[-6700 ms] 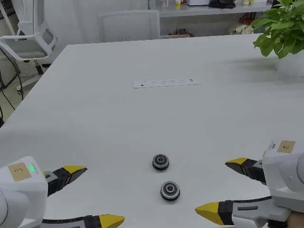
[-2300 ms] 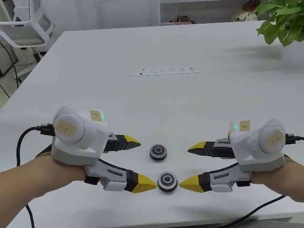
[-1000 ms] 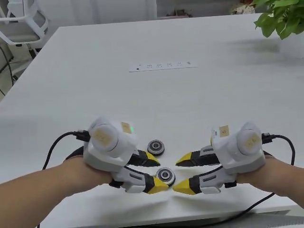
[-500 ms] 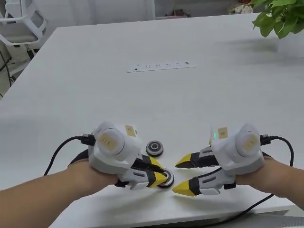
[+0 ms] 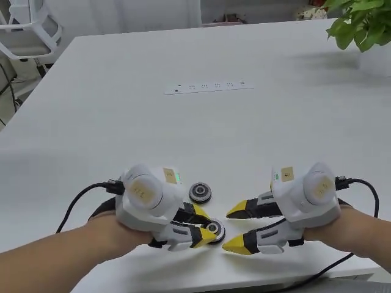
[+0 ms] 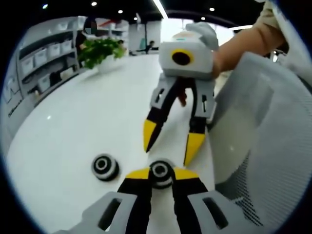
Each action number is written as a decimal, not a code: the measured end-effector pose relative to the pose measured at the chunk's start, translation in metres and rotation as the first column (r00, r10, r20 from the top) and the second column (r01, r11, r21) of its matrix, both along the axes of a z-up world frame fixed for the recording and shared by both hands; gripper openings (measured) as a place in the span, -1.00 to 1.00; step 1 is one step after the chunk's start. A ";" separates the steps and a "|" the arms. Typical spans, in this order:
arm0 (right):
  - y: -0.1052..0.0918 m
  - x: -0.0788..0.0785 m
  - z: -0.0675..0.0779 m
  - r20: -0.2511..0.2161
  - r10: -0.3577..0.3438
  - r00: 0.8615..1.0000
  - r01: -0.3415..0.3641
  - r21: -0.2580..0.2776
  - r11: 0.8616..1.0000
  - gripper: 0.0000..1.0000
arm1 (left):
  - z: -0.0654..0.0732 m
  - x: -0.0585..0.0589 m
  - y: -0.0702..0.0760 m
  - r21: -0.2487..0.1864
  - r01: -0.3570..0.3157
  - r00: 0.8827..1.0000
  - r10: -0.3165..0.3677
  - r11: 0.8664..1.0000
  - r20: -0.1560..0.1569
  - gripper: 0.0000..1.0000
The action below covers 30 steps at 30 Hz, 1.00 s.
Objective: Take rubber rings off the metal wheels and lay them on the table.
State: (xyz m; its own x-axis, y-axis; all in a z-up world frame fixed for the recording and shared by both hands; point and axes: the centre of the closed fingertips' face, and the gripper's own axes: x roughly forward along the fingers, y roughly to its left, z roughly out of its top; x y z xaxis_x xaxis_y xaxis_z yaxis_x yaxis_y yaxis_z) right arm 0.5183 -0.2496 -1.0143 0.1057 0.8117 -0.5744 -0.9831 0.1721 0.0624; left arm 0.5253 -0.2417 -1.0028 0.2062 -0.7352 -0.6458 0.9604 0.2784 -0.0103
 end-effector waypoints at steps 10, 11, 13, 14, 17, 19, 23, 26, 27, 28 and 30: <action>0.003 -0.002 -0.001 0.004 0.024 1.000 -0.024 -0.010 1.000 -0.33 | -0.001 0.002 0.001 -0.003 0.005 0.999 -0.005 1.000 0.046 -0.72; 0.003 -0.003 -0.001 0.001 0.026 1.000 -0.025 -0.009 1.000 -0.33 | -0.001 0.002 0.001 -0.004 0.004 0.999 -0.004 1.000 0.045 -0.72; 0.005 -0.002 -0.001 -0.004 0.024 1.000 -0.024 -0.005 1.000 -0.35 | -0.001 0.002 0.001 -0.009 -0.002 0.999 0.003 1.000 0.042 -0.73; 0.006 -0.001 -0.001 -0.006 0.022 1.000 -0.022 -0.003 1.000 -0.35 | -0.001 0.002 0.001 -0.011 -0.004 0.999 0.005 1.000 0.041 -0.73; 0.008 -0.001 -0.001 -0.010 0.024 1.000 -0.024 -0.001 1.000 -0.37 | -0.001 0.002 0.001 -0.013 -0.009 0.999 0.010 1.000 0.041 -0.73; 0.009 -0.001 -0.002 -0.013 0.029 0.999 -0.029 -0.005 1.000 -0.38 | -0.001 0.001 0.001 -0.013 -0.009 0.999 0.010 1.000 0.042 -0.73; 0.013 -0.001 -0.004 -0.030 0.024 0.999 -0.024 0.005 1.000 -0.39 | -0.001 0.001 0.001 -0.010 -0.009 0.999 0.009 1.000 0.046 -0.73; 0.014 0.001 -0.005 -0.045 0.010 0.999 -0.009 0.015 1.000 -0.45 | -0.001 0.001 0.001 -0.007 -0.010 0.999 0.011 1.000 0.048 -0.73; 0.015 0.001 -0.006 -0.048 0.006 0.999 -0.006 0.013 1.000 -0.46 | -0.001 0.001 0.001 -0.006 -0.010 0.999 0.010 1.000 0.050 -0.73; 0.015 0.001 -0.006 -0.051 0.005 0.999 -0.004 0.014 1.000 -0.46 | -0.001 0.001 0.001 -0.004 -0.008 0.999 0.008 1.000 0.054 -0.73; 0.015 0.001 -0.005 -0.054 0.000 0.999 0.001 0.022 1.000 -0.47 | -0.001 0.001 0.001 -0.001 -0.008 0.998 0.008 1.000 0.060 -0.73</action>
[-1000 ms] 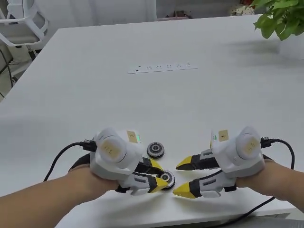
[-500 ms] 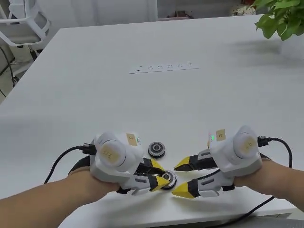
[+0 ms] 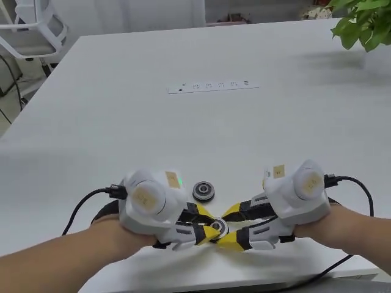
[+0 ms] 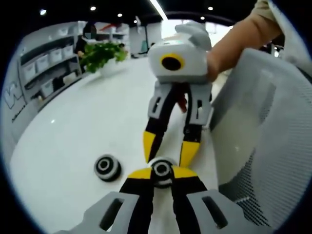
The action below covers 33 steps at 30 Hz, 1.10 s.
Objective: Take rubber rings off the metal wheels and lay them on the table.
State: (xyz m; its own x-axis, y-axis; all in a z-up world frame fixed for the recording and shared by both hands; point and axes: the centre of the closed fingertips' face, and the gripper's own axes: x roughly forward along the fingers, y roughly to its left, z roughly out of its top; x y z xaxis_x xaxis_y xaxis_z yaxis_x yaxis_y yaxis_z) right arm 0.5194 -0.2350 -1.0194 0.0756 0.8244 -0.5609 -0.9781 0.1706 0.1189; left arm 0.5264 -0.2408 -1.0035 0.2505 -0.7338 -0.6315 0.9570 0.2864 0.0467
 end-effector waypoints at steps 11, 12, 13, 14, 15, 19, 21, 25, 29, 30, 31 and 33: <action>-0.007 -0.004 0.003 -0.042 -0.034 0.999 0.035 0.024 0.999 -0.57 | -0.001 0.000 0.000 0.002 -0.009 1.000 0.009 1.000 -0.009 -0.73; -0.008 -0.004 0.003 -0.047 -0.038 0.998 0.040 0.026 0.999 -0.57 | -0.001 0.000 0.000 -0.002 -0.011 1.000 0.011 1.000 -0.011 -0.73; -0.008 -0.004 0.003 -0.050 -0.041 0.998 0.042 0.028 0.999 -0.58 | -0.001 0.000 0.000 -0.003 -0.011 1.000 0.011 1.000 -0.012 -0.73; -0.008 -0.004 0.002 -0.052 -0.043 0.998 0.045 0.029 0.999 -0.59 | -0.001 0.000 0.000 -0.004 -0.012 1.000 0.012 1.000 -0.012 -0.73; -0.008 -0.004 0.003 -0.051 -0.043 0.998 0.045 0.028 0.999 -0.60 | -0.001 0.000 0.000 -0.004 -0.012 1.000 0.012 1.000 -0.012 -0.73; -0.009 -0.004 0.002 -0.050 -0.045 0.998 0.046 0.026 0.999 -0.63 | 0.000 0.000 0.000 -0.005 -0.012 1.000 0.012 1.000 -0.010 -0.73; -0.009 -0.004 0.002 -0.052 -0.047 0.998 0.049 0.025 0.998 -0.65 | 0.000 0.000 0.000 -0.004 -0.011 1.000 0.011 1.000 -0.009 -0.73; -0.013 -0.003 0.000 -0.040 -0.048 0.998 0.048 0.005 0.999 -0.78 | 0.000 0.001 0.000 -0.001 -0.013 1.000 0.013 1.000 -0.006 -0.73; -0.014 -0.004 0.000 -0.051 -0.053 0.997 0.053 0.009 0.999 -0.86 | 0.000 0.001 0.000 0.000 -0.015 1.000 0.015 1.000 -0.003 -0.73; -0.013 -0.004 0.000 -0.051 -0.053 0.997 0.053 0.008 0.999 -0.86 | 0.000 0.001 0.000 0.000 -0.016 1.000 0.016 1.000 -0.002 -0.73; -0.013 -0.004 0.000 -0.052 -0.053 0.997 0.053 0.008 0.999 -0.86 | 0.000 0.001 0.000 0.000 -0.017 1.000 0.017 1.000 -0.002 -0.73; -0.013 -0.004 0.000 -0.061 -0.055 0.997 0.056 0.007 0.998 -0.91 | 0.000 0.001 0.000 0.002 -0.017 1.000 0.017 1.000 0.000 -0.73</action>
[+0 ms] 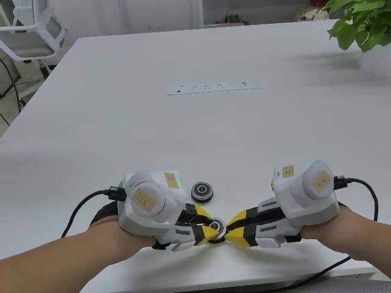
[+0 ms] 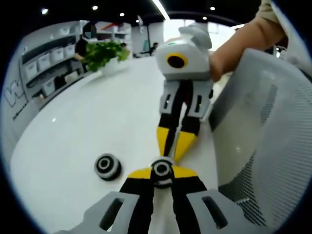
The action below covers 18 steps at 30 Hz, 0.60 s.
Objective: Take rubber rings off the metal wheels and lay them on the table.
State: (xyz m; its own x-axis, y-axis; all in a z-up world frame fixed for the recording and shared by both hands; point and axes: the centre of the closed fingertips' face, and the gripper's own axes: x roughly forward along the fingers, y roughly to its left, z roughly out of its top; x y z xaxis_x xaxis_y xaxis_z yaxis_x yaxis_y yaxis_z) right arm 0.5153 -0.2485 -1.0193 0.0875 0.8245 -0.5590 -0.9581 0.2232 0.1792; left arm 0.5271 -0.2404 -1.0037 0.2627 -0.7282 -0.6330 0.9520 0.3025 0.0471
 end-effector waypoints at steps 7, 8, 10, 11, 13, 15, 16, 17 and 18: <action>-0.001 0.002 0.000 -0.046 -0.040 0.998 0.040 0.014 0.999 -1.00 | 0.000 0.000 0.000 0.000 -0.008 1.000 0.008 1.000 -0.004 -0.74; -0.002 0.002 0.000 -0.048 -0.045 0.998 0.045 0.014 0.999 -1.00 | 0.000 0.000 0.000 -0.003 -0.009 1.000 0.009 1.000 -0.005 -0.74; -0.002 0.003 0.000 -0.059 -0.054 0.997 0.055 0.018 0.998 -1.00 | 0.000 0.000 0.001 -0.007 -0.013 1.000 0.013 1.000 -0.008 -0.74; -0.002 0.003 0.000 -0.069 -0.061 0.996 0.062 0.020 0.998 -1.00 | 0.000 0.000 0.001 -0.007 -0.010 1.000 0.010 1.000 -0.005 -0.74; -0.002 0.003 0.000 -0.075 -0.066 0.995 0.068 0.022 0.997 -1.00 | 0.000 0.000 0.001 -0.010 -0.007 1.000 0.007 1.000 -0.003 -0.74; -0.003 0.003 0.000 -0.088 -0.075 0.993 0.077 0.026 0.997 -1.00 | 0.000 0.000 0.001 -0.019 -0.012 1.000 0.012 1.000 -0.010 -0.74; -0.003 0.003 0.000 -0.095 -0.079 0.992 0.082 0.028 0.996 -1.00 | 0.000 0.000 0.001 -0.020 -0.012 1.000 0.011 1.000 -0.010 -0.74; -0.003 0.003 0.000 -0.099 -0.083 0.992 0.086 0.030 0.996 -1.00 | 0.000 -0.001 0.001 -0.022 -0.012 1.000 0.011 1.000 -0.011 -0.74; -0.003 0.003 0.000 -0.103 -0.085 0.991 0.089 0.032 0.995 -1.00 | 0.000 -0.001 0.001 -0.023 -0.014 1.000 0.014 1.000 -0.013 -0.74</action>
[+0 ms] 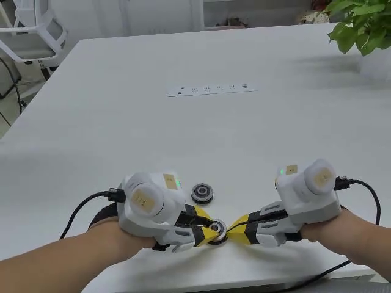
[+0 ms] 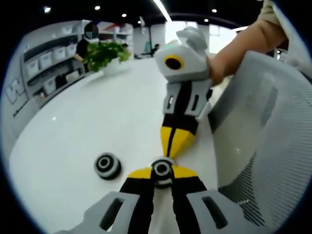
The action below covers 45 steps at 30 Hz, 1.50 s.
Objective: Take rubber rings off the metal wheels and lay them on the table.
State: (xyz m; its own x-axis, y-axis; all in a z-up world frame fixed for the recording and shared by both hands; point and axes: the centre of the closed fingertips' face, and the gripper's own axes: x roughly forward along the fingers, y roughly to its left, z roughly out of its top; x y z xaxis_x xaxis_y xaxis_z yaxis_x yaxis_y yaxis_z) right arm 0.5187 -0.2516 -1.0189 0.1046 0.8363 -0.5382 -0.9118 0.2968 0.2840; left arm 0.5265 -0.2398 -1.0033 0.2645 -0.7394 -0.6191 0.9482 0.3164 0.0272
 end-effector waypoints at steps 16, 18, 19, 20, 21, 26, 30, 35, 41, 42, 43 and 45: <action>0.000 0.010 0.014 -0.112 -0.121 0.986 0.133 0.108 0.985 -1.00 | 0.000 0.000 0.000 -0.001 -0.013 1.000 0.013 1.000 -0.002 -0.74; -0.002 0.009 0.010 -0.093 -0.110 0.990 0.117 0.077 0.990 -1.00 | 0.000 0.000 -0.001 0.000 -0.014 1.000 0.014 1.000 0.001 -0.74; -0.002 0.009 0.010 -0.096 -0.112 0.989 0.120 0.078 0.990 -1.00 | 0.000 0.000 -0.001 0.002 -0.015 1.000 0.015 1.000 0.001 -0.74; -0.002 0.009 0.010 -0.104 -0.116 0.988 0.125 0.081 0.989 -1.00 | 0.000 0.000 -0.001 0.002 -0.016 1.000 0.016 1.000 0.001 -0.74; -0.002 0.009 0.011 -0.114 -0.121 0.986 0.131 0.087 0.988 -1.00 | 0.000 0.000 -0.001 0.003 -0.015 1.000 0.015 1.000 0.002 -0.75; 0.000 0.008 0.014 -0.111 -0.118 0.987 0.128 0.095 0.987 -1.00 | 0.000 0.000 -0.001 0.012 -0.020 1.000 0.020 1.000 0.005 -0.75; 0.001 0.007 0.015 -0.064 -0.088 0.994 0.093 0.085 0.992 -1.00 | -0.001 0.000 -0.001 0.013 -0.023 1.000 0.023 1.000 0.001 -0.75; 0.003 0.005 0.016 -0.036 -0.062 0.997 0.065 0.087 0.994 -1.00 | -0.001 0.000 -0.001 0.013 -0.025 1.000 0.025 1.000 -0.008 -0.75; 0.009 0.001 0.019 -0.024 -0.032 0.999 0.034 0.084 0.996 -1.00 | -0.001 0.000 -0.001 0.012 -0.024 1.000 0.024 1.000 -0.007 -0.76; 0.009 0.001 0.018 -0.018 -0.027 0.999 0.029 0.082 0.996 -1.00 | -0.001 0.000 -0.001 0.011 -0.024 1.000 0.024 1.000 -0.007 -0.76; 0.009 0.001 0.018 -0.017 -0.026 1.000 0.028 0.083 0.996 -1.00 | -0.001 0.000 -0.001 0.011 -0.024 1.000 0.024 1.000 -0.007 -0.76; 0.009 0.001 0.018 -0.015 -0.026 1.000 0.027 0.083 0.996 -1.00 | -0.001 0.000 -0.001 0.011 -0.024 1.000 0.024 1.000 -0.007 -0.76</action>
